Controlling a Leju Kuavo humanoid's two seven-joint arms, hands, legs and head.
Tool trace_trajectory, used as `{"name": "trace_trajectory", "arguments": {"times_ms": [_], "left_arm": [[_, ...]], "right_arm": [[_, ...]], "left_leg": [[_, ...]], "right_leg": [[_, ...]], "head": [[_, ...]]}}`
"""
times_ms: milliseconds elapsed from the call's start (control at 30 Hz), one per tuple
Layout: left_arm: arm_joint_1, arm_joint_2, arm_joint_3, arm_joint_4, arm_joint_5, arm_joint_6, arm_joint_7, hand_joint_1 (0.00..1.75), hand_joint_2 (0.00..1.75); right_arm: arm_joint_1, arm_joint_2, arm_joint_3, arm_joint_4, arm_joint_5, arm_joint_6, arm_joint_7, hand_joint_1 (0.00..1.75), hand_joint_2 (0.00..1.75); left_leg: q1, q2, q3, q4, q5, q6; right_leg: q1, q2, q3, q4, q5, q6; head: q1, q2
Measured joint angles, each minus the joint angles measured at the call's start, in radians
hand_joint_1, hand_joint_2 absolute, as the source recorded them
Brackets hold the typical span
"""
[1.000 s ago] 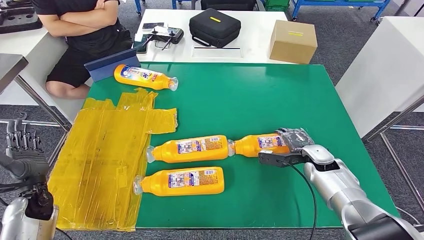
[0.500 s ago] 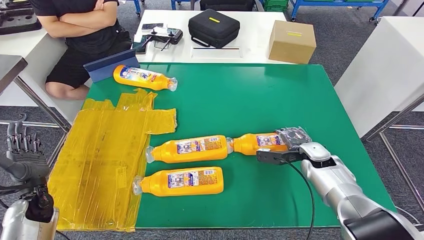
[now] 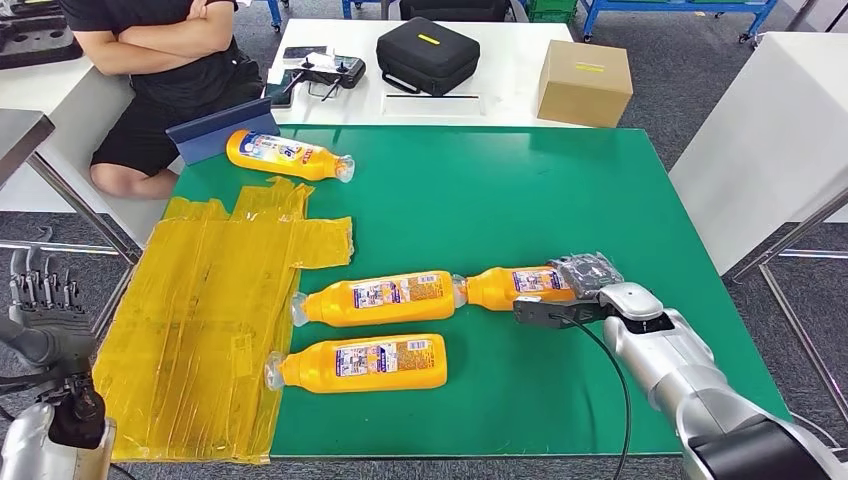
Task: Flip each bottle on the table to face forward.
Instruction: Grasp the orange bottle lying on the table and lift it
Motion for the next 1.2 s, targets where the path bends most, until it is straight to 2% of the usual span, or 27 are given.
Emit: {"name": "trace_trajectory", "arguments": {"times_ms": [100,267,467,700,867,1000,1200], "left_arm": [[0.009,0.0,0.016,-0.004,0.001,-0.003,0.0,0.0,0.0],[0.032,-0.002,0.042,-0.019,-0.003,-0.012,0.004,0.0,0.0],[0.034,-0.011,0.053,-0.026,-0.028,-0.012,0.006,0.0,0.0],[-0.005,-0.03,0.049,-0.011,-0.076,-0.006,0.007,0.0,0.0],[-0.039,-0.062,0.016,0.009,-0.11,-0.005,0.007,0.0,0.0],[-0.051,-0.087,-0.011,0.019,-0.119,0.001,0.007,0.0,1.75],[-0.091,-0.138,-0.085,0.036,-0.125,0.014,0.008,0.0,1.75]], "right_arm": [[0.013,-0.033,-0.019,-0.076,-0.031,0.048,-0.021,1.75,1.75],[0.047,-0.097,-0.081,-0.294,-0.068,0.137,-0.017,1.75,1.75],[0.07,-0.134,-0.15,-0.494,-0.072,0.163,-0.001,1.75,1.75],[0.111,-0.112,-0.246,-0.674,-0.016,0.191,0.029,1.75,1.75],[0.111,-0.06,-0.298,-0.736,-0.023,0.192,0.026,1.75,1.75],[0.107,-0.021,-0.312,-0.752,-0.03,0.188,0.025,1.75,1.75],[0.042,0.093,-0.314,-0.72,-0.124,0.122,0.016,1.75,1.75]], "left_leg": [[0.0,-0.003,-0.003,0.0,0.001,0.001],[0.0,-0.004,-0.009,0.0,0.002,0.001],[-0.001,-0.005,-0.012,0.0,0.002,0.001],[-0.001,-0.005,-0.013,0.0,0.002,0.001],[-0.001,-0.005,-0.013,0.0,0.002,0.0],[-0.001,-0.005,-0.014,0.0,0.002,0.0],[0.0,-0.003,-0.015,0.0,0.003,0.001]], "right_leg": [[0.0,-0.002,-0.002,0.0,0.0,0.0],[0.0,-0.002,-0.007,0.0,0.0,0.001],[0.0,-0.003,-0.009,0.0,0.0,0.001],[0.0,-0.003,-0.01,0.0,0.0,0.001],[0.0,-0.003,-0.01,0.0,0.0,0.001],[0.0,-0.003,-0.01,0.0,0.0,0.001],[0.0,-0.002,-0.012,0.001,0.001,0.001]], "head": [[0.0,0.0],[0.0,0.0],[0.0,0.0],[0.0,0.0],[0.0,0.0],[0.0,0.0],[0.0,0.0]]}}
